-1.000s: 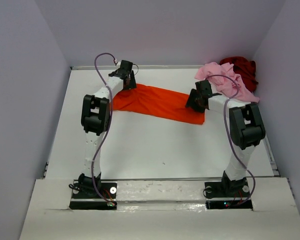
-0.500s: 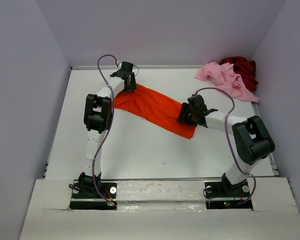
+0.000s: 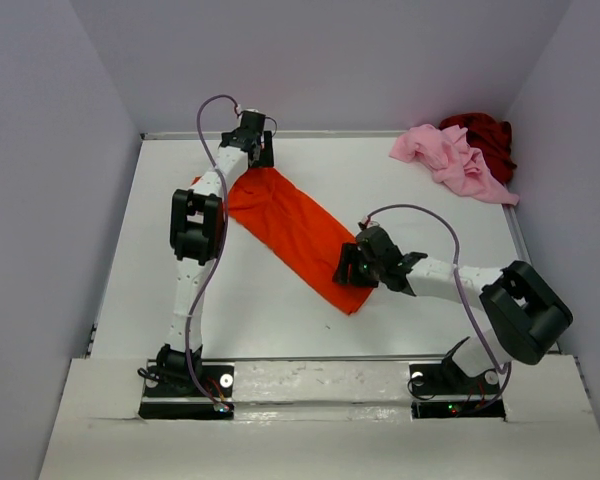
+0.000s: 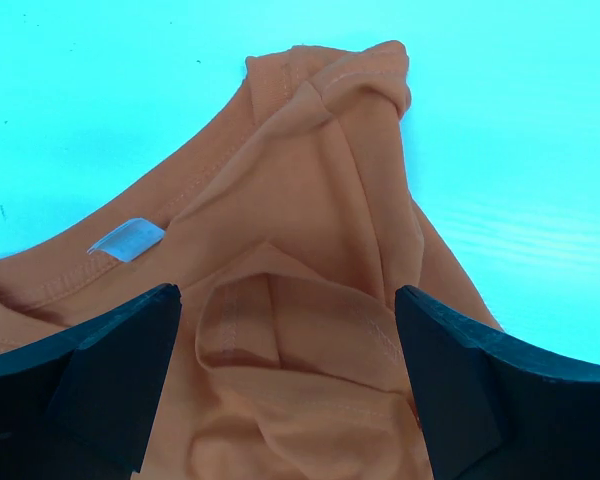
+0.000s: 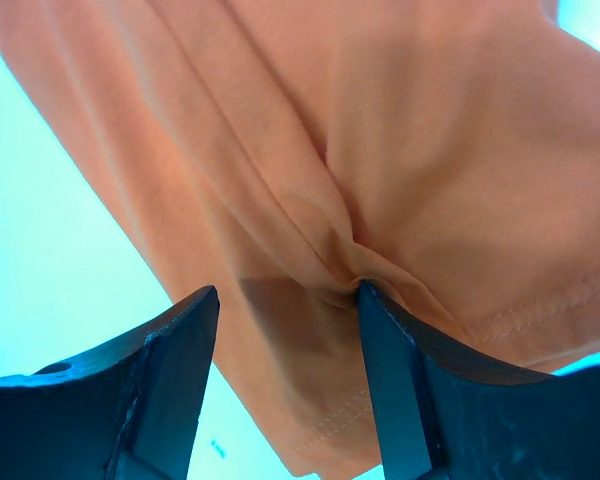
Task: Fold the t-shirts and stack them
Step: Fold the tshirt
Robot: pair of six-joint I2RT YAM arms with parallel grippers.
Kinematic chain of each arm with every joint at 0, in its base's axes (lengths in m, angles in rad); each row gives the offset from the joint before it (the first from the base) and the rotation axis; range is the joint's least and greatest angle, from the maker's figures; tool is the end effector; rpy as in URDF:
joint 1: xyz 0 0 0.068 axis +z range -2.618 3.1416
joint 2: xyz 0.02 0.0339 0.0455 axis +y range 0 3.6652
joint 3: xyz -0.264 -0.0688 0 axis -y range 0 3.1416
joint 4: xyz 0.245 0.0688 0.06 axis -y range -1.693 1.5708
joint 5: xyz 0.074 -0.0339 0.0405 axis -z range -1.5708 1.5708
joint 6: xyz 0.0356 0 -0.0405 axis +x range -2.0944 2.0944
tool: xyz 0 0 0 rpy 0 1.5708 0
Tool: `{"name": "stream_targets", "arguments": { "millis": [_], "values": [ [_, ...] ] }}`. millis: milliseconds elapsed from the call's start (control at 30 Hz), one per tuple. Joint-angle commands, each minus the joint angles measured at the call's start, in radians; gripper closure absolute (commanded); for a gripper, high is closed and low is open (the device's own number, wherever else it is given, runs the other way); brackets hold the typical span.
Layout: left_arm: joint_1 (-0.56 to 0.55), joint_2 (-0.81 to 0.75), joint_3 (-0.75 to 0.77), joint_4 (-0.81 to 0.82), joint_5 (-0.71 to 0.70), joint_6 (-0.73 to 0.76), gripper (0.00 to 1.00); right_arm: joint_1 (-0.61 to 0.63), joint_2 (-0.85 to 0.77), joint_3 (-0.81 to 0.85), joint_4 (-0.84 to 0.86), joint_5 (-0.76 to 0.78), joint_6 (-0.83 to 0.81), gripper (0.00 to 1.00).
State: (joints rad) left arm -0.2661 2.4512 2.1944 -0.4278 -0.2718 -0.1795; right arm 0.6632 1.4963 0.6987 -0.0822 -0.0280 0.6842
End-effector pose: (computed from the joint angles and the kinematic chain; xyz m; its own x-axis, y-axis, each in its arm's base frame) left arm 0.5425 -0.1379 0.2090 -0.6097 -0.0121 -0.7925 -0.0571 0.9980 0.0287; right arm 0.2234 0.1758 0.1589 -0.8684 0.1233 -0.4802 -0.1040 0.9018 0.4195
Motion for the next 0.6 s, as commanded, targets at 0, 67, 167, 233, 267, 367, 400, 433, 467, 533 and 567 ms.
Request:
{"name": "stream_targets", "arguments": {
  "millis": [0, 67, 167, 233, 267, 367, 400, 433, 467, 533, 567],
  "values": [
    [0.01, 0.014, 0.047, 0.011, 0.032, 0.037, 0.02, 0.103, 0.019, -0.083, -0.113, -0.029, 0.055, 0.36],
    [0.01, 0.025, 0.05, 0.014, 0.029, 0.038, 0.02, 0.145, 0.016, -0.106, -0.114, -0.024, 0.08, 0.36],
    [0.01, 0.035, 0.067, 0.008, 0.023, 0.043, 0.02, 0.229, 0.022, -0.126, -0.113, -0.021, 0.12, 0.36],
    [0.01, 0.029, 0.067, 0.008, 0.023, 0.041, 0.02, 0.294, 0.033, -0.133, -0.108, -0.015, 0.138, 0.36],
    [0.01, 0.017, 0.064, 0.011, 0.02, 0.037, 0.02, 0.314, 0.038, -0.13, -0.108, -0.007, 0.143, 0.36],
    [0.01, -0.03, 0.059, 0.006, 0.01, 0.037, 0.02, 0.386, 0.019, -0.094, -0.129, 0.064, 0.13, 0.34],
    [0.01, -0.05, 0.056, 0.006, 0.002, 0.032, 0.02, 0.386, 0.006, -0.084, -0.142, 0.11, 0.111, 0.34],
    [0.01, -0.093, 0.051, 0.007, -0.009, 0.026, 0.02, 0.386, -0.025, -0.071, -0.146, 0.126, 0.095, 0.33],
    [0.01, -0.119, 0.05, 0.008, -0.013, 0.023, 0.02, 0.386, -0.04, -0.056, -0.151, 0.147, 0.081, 0.32],
    [0.008, -0.173, 0.041, 0.011, -0.027, 0.015, 0.01, 0.386, -0.059, 0.02, -0.195, 0.216, 0.026, 0.31],
    [0.008, -0.234, 0.025, 0.023, -0.036, 0.011, 0.01, 0.386, -0.065, 0.051, -0.209, 0.235, 0.008, 0.29]
  ]
}}
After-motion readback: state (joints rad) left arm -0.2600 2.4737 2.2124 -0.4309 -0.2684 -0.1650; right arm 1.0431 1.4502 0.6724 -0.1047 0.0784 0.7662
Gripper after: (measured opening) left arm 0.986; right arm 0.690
